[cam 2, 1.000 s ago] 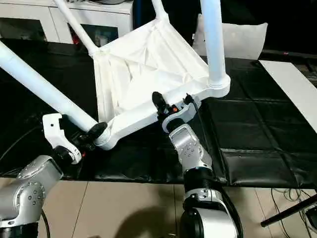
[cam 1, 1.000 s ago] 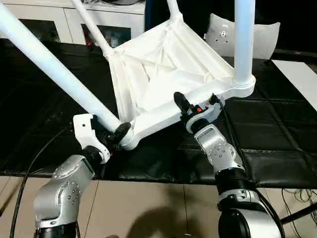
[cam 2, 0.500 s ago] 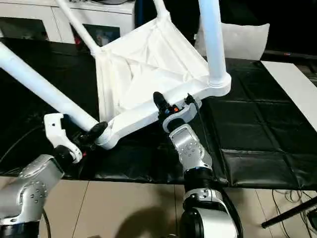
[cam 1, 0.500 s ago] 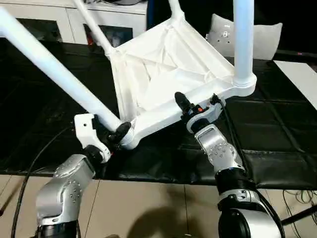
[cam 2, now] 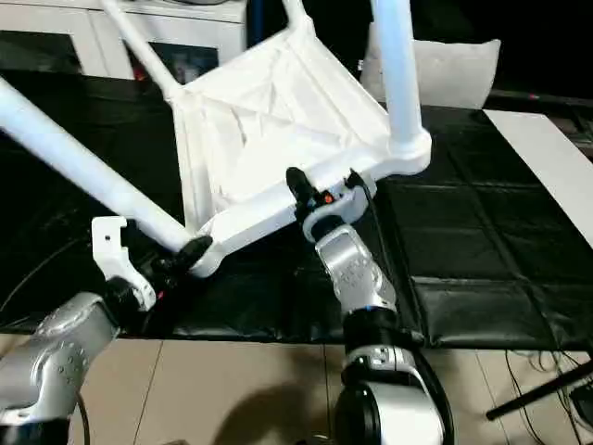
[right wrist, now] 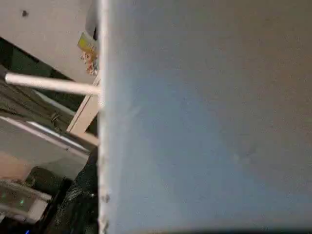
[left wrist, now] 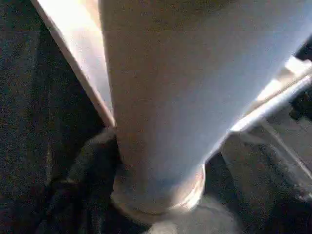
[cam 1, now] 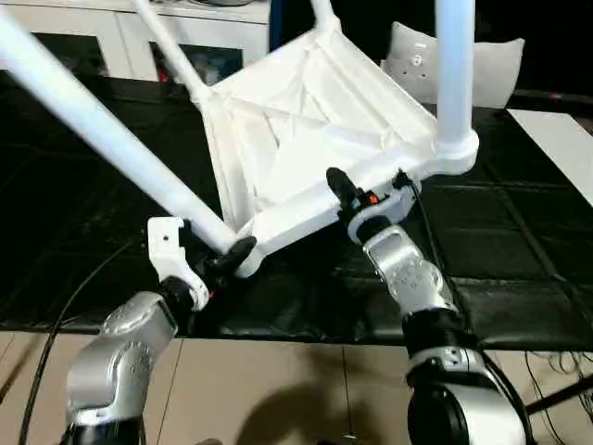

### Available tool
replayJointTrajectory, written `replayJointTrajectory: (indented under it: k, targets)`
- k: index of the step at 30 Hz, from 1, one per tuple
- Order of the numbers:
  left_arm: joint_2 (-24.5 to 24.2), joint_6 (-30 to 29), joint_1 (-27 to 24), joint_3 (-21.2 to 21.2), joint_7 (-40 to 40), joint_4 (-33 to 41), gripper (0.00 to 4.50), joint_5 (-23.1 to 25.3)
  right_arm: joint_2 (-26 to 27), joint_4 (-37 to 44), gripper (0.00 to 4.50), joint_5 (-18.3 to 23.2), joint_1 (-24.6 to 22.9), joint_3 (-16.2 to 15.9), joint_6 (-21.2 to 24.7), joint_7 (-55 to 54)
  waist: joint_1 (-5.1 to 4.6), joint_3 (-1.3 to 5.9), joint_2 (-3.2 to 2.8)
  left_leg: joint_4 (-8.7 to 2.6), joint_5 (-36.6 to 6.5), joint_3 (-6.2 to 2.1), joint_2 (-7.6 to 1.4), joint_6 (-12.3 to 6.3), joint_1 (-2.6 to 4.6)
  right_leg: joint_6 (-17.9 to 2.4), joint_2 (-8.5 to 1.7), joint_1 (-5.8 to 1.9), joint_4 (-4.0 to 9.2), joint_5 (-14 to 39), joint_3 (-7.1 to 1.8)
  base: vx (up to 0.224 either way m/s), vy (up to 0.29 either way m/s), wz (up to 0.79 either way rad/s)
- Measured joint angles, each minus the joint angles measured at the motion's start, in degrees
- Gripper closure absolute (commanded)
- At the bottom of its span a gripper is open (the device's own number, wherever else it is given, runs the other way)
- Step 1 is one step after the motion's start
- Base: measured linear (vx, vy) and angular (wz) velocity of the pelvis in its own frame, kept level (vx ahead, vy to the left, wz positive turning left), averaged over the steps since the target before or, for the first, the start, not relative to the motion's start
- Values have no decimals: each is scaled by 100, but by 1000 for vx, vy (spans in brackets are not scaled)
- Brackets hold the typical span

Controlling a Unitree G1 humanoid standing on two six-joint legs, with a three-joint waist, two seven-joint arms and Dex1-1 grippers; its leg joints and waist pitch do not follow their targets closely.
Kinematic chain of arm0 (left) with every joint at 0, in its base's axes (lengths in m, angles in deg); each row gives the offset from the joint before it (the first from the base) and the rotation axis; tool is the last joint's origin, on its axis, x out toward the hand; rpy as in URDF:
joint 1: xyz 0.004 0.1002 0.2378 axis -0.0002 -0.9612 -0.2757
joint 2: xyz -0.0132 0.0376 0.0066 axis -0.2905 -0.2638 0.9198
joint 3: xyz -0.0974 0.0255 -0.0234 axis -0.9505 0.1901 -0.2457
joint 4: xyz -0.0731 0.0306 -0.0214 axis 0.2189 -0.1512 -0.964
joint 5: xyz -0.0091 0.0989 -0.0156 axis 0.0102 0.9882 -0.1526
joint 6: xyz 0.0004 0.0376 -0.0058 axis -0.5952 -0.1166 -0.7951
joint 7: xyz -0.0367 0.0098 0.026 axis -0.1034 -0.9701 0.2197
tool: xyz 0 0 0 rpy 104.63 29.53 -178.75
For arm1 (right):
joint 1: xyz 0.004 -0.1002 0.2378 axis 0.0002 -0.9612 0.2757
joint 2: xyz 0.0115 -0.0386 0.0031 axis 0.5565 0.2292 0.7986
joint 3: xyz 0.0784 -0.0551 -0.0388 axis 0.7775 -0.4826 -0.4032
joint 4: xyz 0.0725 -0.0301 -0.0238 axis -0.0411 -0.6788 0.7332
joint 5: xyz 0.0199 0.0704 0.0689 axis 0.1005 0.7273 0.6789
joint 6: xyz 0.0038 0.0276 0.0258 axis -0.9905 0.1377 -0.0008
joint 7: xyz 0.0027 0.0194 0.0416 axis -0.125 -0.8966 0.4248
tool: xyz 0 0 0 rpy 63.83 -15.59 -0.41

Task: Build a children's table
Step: Flip table

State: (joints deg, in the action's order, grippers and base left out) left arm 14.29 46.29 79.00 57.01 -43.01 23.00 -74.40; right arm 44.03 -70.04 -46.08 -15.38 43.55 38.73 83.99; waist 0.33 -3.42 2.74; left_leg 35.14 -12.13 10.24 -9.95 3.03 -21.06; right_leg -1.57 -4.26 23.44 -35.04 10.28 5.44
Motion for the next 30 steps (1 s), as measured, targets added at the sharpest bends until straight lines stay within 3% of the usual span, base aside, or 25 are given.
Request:
replayJointTrajectory:
  k: [4,10,16,20,26,30]
  targets:
    - [-207,-37,-272,180,323,219,12,-74,-97,47,248,13,66,100,-59,-83,26,0,1,0,0,0,0,-1,-3,2,0,0,1,1,1,0,0,0]
    - [-343,-196,-427,356,454,241,0,-132,-302,394,248,176,-97,310,-41,-316,180,-2,2,1,5,2,1,-6,-4,1,-3,0,-1,0,2,0,0,0]
    - [-781,-150,-465,585,793,242,0,-55,-570,1206,248,174,-500,454,64,-539,189,-3,-3,0,5,3,1,-6,-2,3,-2,1,-3,1,2,0,0,0]
    - [-1129,-22,-476,746,1162,596,0,13,-867,1757,248,-70,-756,422,85,-795,180,-3,-5,1,7,5,1,-3,1,3,-3,-1,-7,0,1,0,0,0]
    - [-1511,-479,-229,765,1469,1426,0,-414,-1252,2408,249,-566,-966,351,265,-1265,130,1,-13,1,19,5,0,17,14,8,1,-1,-26,2,-3,0,0,0]
    - [-2072,-786,-147,917,1748,1612,0,-481,-1634,2757,252,-923,-1066,114,533,-1545,129,1,-19,0,27,1,-6,30,21,26,10,1,-38,13,-4,0,0,0]
